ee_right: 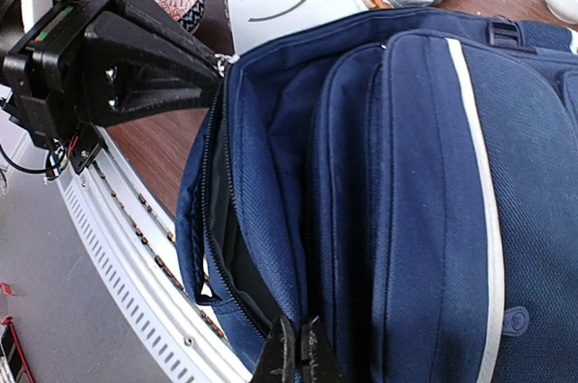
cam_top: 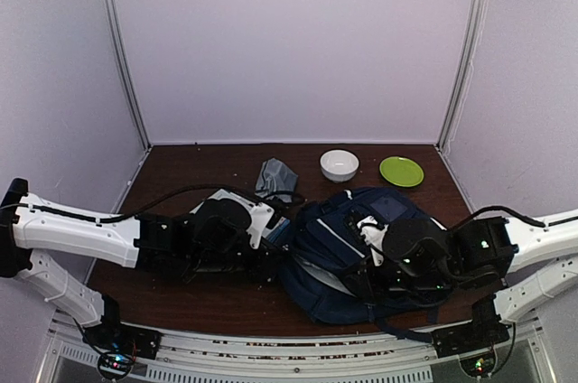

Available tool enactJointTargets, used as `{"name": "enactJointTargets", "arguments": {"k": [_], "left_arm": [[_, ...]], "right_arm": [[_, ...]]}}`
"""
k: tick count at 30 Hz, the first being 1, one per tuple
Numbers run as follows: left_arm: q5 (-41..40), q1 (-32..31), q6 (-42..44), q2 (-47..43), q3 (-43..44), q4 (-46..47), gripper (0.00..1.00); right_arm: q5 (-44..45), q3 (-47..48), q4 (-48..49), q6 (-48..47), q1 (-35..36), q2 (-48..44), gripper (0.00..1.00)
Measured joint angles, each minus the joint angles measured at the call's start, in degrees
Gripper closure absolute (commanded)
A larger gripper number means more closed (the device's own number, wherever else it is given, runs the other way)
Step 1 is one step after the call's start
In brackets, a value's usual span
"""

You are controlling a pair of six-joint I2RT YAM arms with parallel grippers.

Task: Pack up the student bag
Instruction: Unzip the student bag at the center of the board.

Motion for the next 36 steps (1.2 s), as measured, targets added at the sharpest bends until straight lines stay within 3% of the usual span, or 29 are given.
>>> {"name": "enactJointTargets", "arguments": {"k": [11,21,26,28,36], "left_arm": [[7.50,3.76,1.07,4.96,0.46,2.80,1.00],[14.27,6.54,2.54,12.33,0.48,5.68,1.00],[17.44,7.08,3.50,12.28,-0.09,6.47,1.00],[17.55,7.52,3.43,12.20,-1.09,7.04,1.00],[17.51,7.32,2.36,11.56,-3.82,9.01,1.00]], "right_arm": [[-0.61,-8.96,-3.48,9.90,3.63,-8.90,1.00],[-0.96,-10.14,-5.92,10.80,10.80,-3.50,1.00],[-0.87,-8.57,-9.60,10.54,13.55,-3.08,0.63],[-0.26,-6.95,-10.73,10.27,14.10,-3.26,0.54],[2.49,1.53,-6.56,6.60,5.05,-1.97,0.53]]}}
